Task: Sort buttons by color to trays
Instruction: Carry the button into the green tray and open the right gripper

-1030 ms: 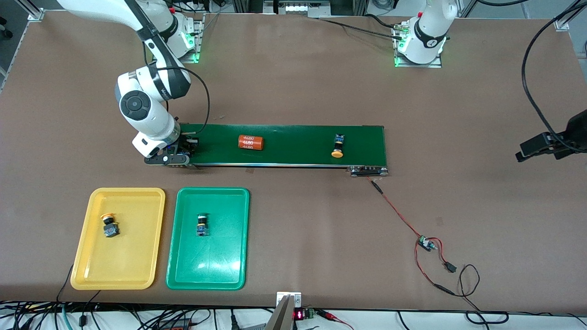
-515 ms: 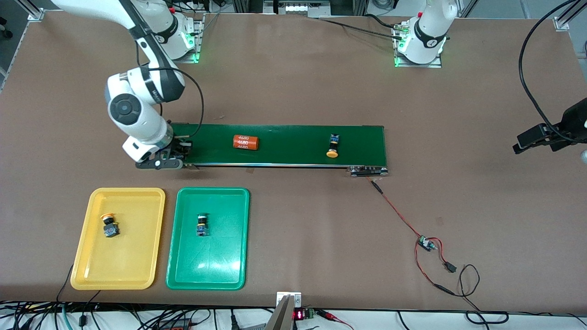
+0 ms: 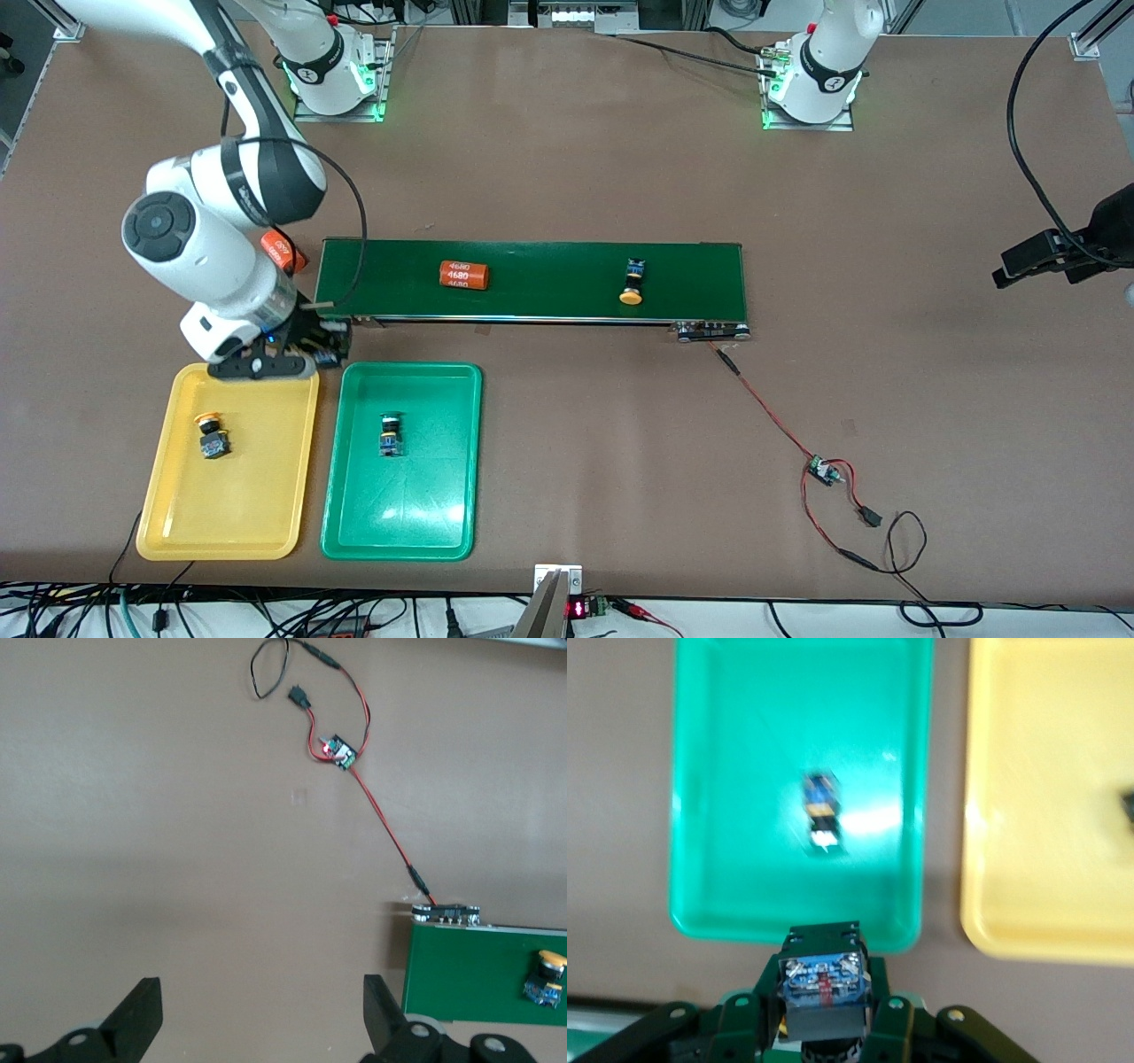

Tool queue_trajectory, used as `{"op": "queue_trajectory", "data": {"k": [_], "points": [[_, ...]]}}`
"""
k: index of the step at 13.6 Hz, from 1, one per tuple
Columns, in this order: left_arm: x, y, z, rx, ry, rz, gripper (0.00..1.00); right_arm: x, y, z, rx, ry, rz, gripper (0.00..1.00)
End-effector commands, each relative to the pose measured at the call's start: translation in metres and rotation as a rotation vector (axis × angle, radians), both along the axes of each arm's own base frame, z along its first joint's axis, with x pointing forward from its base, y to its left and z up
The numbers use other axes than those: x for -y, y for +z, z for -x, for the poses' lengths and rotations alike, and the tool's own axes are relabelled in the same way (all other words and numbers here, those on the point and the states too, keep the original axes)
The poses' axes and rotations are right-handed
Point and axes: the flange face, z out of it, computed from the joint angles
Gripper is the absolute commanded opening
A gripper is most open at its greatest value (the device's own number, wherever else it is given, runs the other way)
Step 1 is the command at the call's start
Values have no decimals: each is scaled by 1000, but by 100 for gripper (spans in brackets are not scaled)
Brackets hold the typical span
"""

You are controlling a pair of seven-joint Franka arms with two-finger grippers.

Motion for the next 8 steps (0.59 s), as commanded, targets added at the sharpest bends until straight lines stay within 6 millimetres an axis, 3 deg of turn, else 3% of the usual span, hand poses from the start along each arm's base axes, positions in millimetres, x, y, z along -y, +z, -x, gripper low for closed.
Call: {"op": "queue_trajectory", "data": {"k": [1,5,8], "points": [[-3,6,2,-12,-26,-12,100,-33,-29,-45,52,29,-84,13],[4,8,2,-10,-55,-77,100,-65,-81,-54,157,45,-151,16],[22,26,9,21,-84,-69,100,-71,-127,-56,234,65,-138,16]]}}
